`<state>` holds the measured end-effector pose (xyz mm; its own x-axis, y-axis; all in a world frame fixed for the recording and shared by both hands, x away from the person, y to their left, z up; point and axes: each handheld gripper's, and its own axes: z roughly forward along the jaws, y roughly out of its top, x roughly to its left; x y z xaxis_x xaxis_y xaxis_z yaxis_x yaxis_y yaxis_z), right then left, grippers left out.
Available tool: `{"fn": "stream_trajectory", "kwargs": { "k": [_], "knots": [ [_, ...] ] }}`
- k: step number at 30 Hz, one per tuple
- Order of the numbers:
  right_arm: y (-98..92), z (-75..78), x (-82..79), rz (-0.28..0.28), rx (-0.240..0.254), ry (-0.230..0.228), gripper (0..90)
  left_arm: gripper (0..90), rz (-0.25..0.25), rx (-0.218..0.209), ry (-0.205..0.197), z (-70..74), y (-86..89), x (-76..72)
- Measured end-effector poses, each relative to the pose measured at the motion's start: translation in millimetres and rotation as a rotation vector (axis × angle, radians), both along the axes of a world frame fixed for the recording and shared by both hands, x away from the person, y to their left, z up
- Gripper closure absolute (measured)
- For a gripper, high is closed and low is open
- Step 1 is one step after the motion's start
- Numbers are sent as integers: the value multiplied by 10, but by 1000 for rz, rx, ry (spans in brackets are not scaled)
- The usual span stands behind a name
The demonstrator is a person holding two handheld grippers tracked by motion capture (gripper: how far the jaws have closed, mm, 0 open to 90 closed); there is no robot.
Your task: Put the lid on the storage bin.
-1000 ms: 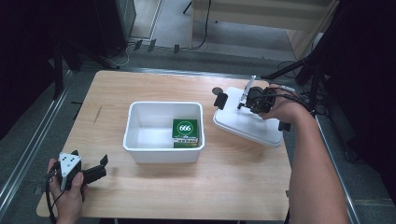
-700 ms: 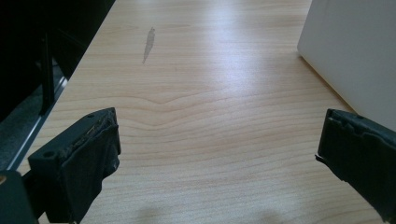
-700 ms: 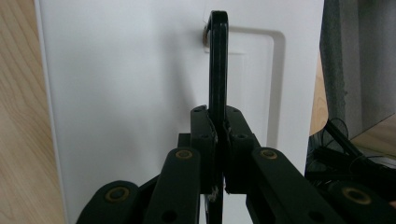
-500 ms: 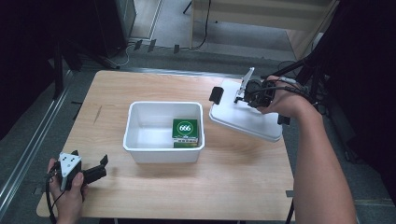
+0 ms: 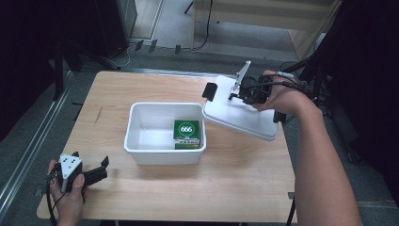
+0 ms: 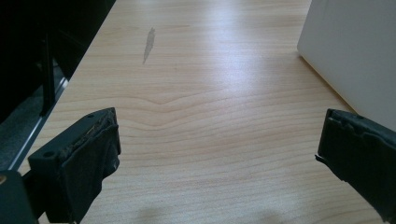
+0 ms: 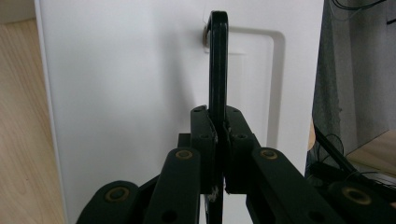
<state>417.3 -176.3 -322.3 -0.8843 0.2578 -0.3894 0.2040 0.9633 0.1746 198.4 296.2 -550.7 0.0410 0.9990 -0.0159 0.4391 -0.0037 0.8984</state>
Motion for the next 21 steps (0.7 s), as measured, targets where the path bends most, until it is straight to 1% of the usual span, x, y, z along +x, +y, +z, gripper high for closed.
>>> {"fn": "stream_trajectory", "kwargs": {
  "k": [1,3,10,11,16,21],
  "knots": [
    [15,15,2,11,1,2,855,0,0,-1,1,0,1,0],
    [51,50,-19,5,11,5,855,0,-1,-2,0,0,1,1],
    [152,147,-61,20,26,1,855,0,-2,-1,0,0,1,0],
    [152,147,-61,20,26,1,855,0,-2,-1,0,0,1,0],
    [293,190,-124,53,19,8,855,0,-3,-1,1,0,2,1],
    [393,210,-149,64,21,24,855,0,-2,-2,0,-1,3,1]
  ]
}}
